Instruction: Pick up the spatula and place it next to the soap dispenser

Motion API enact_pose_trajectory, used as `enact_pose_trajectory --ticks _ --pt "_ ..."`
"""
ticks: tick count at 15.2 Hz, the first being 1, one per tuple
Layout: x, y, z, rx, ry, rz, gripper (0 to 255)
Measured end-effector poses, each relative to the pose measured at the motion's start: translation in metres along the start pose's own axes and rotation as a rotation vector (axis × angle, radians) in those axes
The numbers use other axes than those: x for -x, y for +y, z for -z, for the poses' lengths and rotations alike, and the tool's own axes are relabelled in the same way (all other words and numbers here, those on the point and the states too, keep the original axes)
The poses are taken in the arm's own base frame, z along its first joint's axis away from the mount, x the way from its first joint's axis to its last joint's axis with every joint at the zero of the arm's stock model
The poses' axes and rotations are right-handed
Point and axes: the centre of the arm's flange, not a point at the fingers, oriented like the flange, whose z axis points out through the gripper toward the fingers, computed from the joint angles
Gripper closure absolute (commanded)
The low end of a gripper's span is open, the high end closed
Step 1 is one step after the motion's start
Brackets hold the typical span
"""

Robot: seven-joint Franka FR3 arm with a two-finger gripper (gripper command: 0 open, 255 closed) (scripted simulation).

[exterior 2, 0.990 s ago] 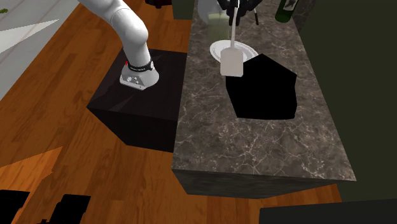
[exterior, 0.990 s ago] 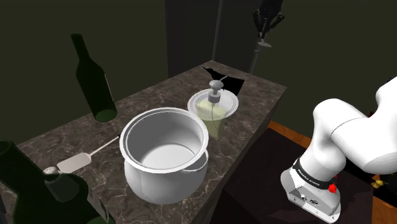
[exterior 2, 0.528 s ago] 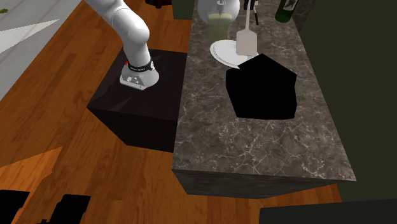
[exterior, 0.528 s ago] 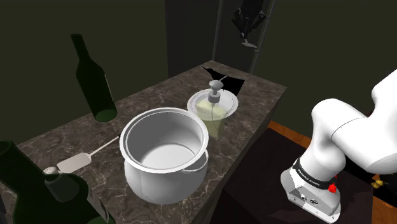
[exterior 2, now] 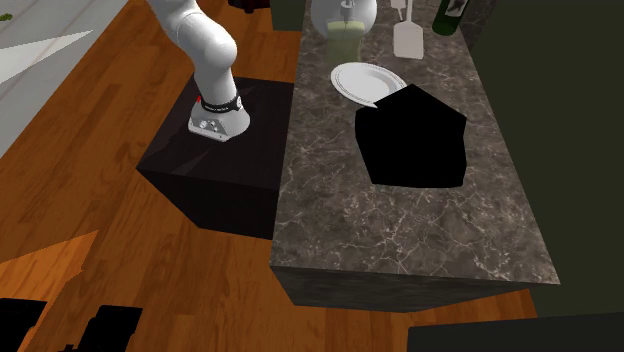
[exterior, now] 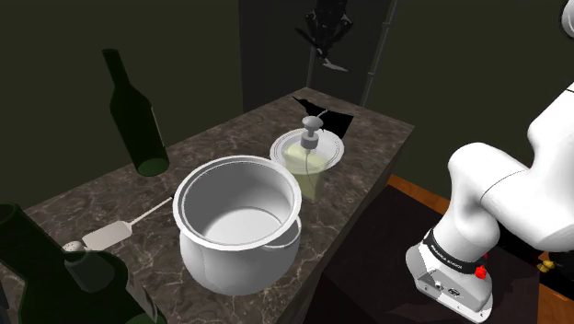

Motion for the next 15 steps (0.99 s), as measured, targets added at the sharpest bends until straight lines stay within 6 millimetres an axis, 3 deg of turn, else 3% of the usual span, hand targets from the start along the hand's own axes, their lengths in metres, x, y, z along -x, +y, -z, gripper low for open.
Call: enact_pose_trajectory --ticks 13,15 --pt "-0.158 0.081 -0.008 0.003 -0.001 -0.003 255" --pt "-0.168 0.089 -0.017 0.001 0.0 -0.001 255"
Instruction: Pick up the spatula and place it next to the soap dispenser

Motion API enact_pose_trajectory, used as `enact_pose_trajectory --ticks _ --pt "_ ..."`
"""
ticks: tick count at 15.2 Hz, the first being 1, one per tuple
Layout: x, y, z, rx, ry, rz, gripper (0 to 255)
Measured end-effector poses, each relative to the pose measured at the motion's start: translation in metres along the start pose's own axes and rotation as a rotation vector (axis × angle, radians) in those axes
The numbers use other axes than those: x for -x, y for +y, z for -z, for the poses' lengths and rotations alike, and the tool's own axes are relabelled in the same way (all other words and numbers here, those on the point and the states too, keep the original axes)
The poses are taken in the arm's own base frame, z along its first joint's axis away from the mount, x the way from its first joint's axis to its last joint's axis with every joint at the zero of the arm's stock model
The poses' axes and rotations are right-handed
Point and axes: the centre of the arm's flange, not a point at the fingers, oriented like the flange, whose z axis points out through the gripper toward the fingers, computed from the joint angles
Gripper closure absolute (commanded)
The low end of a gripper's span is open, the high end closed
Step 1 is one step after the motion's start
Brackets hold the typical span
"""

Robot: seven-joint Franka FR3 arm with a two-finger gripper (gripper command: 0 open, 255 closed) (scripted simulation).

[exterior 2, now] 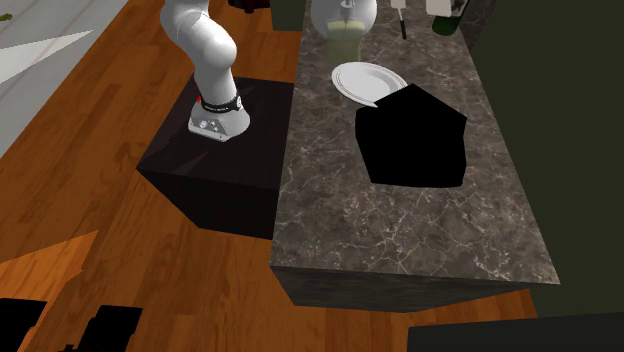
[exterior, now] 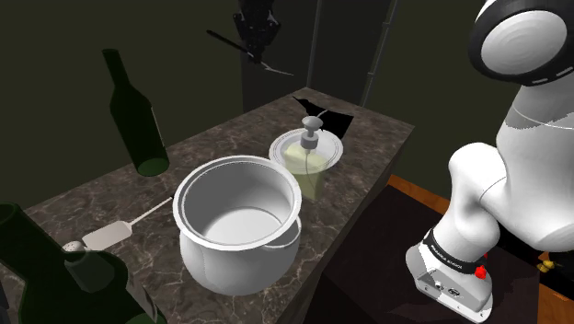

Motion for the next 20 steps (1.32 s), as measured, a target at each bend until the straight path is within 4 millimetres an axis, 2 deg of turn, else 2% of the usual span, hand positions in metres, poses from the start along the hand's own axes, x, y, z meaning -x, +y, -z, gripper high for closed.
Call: enact_pose_trajectory --ticks 3,20 --pt "-0.004 0.002 -0.015 -0.001 0.001 0.0 255" --pt "0.001 0.004 -0.104 0.0 0.001 0.0 255"
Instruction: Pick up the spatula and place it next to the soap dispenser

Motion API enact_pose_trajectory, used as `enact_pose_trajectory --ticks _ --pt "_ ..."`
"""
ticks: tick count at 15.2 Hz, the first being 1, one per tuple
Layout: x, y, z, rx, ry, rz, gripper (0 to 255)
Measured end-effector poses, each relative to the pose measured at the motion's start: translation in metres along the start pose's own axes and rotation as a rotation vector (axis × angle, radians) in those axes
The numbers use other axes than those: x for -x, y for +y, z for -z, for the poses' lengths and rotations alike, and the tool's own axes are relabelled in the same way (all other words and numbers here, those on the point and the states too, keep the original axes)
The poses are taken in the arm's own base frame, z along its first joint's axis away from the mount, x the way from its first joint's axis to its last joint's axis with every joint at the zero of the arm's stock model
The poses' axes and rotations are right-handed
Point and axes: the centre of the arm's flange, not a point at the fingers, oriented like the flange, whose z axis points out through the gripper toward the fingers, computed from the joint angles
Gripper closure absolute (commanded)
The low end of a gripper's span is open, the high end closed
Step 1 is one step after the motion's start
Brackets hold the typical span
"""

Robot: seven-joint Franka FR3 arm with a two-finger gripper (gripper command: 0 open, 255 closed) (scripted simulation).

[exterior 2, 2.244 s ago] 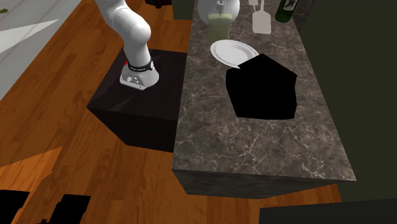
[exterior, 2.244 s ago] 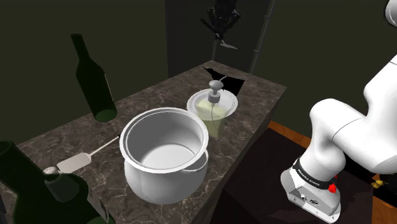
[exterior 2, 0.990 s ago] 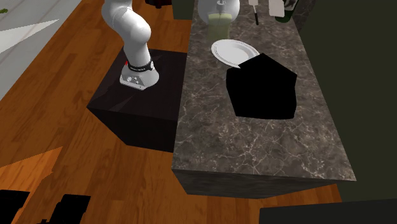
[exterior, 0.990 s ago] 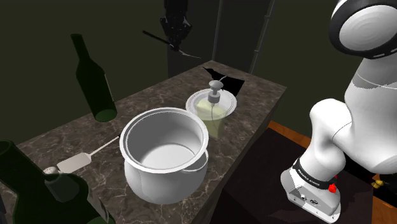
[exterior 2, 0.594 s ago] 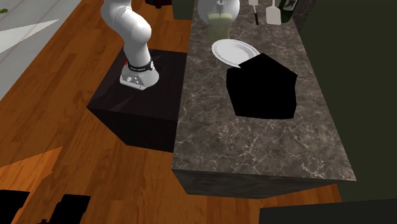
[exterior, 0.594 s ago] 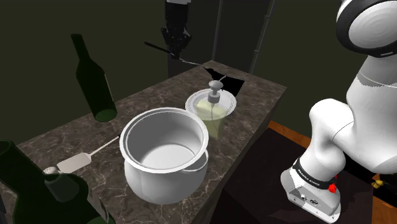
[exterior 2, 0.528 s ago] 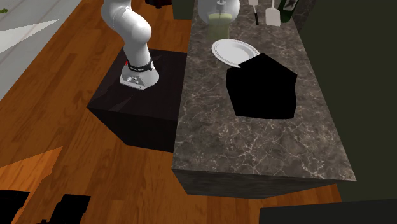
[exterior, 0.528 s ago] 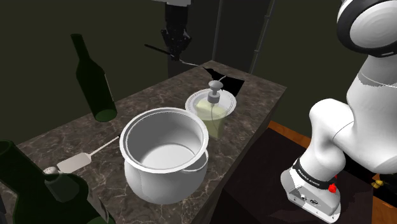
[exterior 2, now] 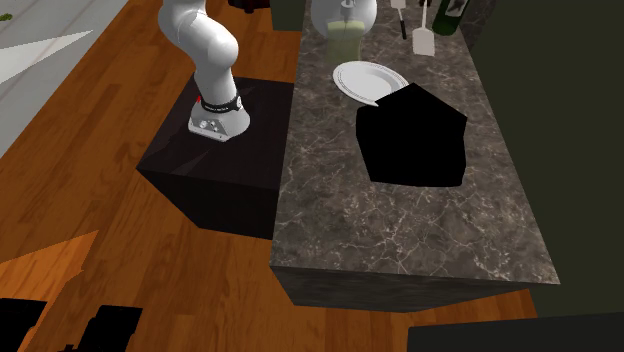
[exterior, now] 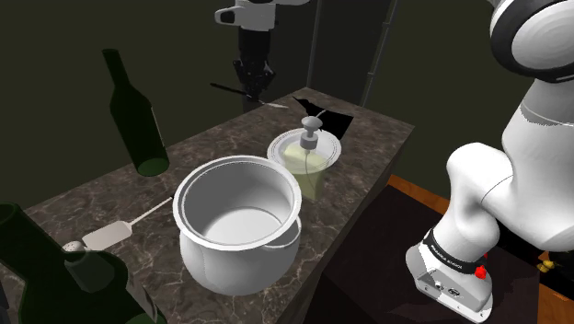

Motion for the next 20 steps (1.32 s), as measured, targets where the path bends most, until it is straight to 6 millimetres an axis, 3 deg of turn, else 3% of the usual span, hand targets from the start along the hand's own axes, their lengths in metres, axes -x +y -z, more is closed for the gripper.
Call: enact_pose_trajectory --ticks 20 --pt "0.007 -0.002 -0.106 0.0 0.0 0.0 255"
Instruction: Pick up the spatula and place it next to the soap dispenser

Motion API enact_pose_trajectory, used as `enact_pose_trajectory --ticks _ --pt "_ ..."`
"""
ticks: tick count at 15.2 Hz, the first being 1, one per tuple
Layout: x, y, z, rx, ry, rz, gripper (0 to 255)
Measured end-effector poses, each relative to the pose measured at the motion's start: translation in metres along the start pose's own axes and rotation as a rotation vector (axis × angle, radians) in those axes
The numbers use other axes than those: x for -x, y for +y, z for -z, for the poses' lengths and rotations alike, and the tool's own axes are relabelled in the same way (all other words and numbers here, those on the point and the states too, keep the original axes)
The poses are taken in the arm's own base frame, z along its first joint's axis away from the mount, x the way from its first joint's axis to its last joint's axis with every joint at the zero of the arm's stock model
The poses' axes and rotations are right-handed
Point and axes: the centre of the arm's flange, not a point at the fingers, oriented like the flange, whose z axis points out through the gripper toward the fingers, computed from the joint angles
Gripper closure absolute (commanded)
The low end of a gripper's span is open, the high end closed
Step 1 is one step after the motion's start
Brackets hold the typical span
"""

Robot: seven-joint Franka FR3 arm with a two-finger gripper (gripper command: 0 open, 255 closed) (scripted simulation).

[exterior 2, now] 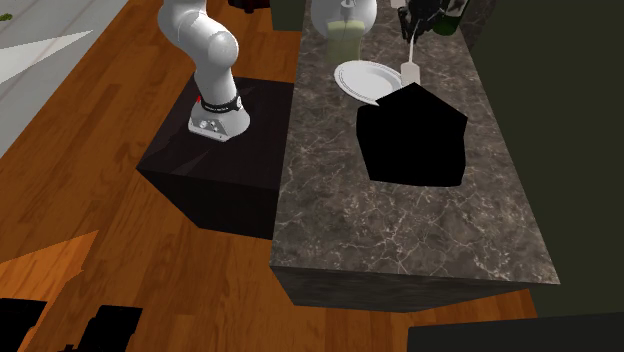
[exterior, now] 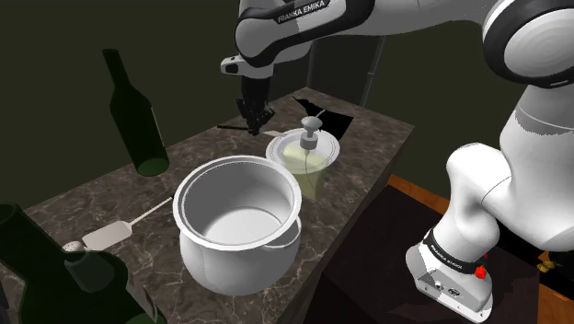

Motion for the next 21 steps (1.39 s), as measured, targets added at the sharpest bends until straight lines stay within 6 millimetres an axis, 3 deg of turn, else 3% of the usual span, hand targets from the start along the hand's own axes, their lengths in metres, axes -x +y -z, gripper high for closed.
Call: enact_pose_trajectory --ticks 14,21 --pt "0.005 0.0 -0.074 0.0 0.0 0.0 255" --pt "0.005 0.001 -0.08 0.0 0.0 0.0 255"
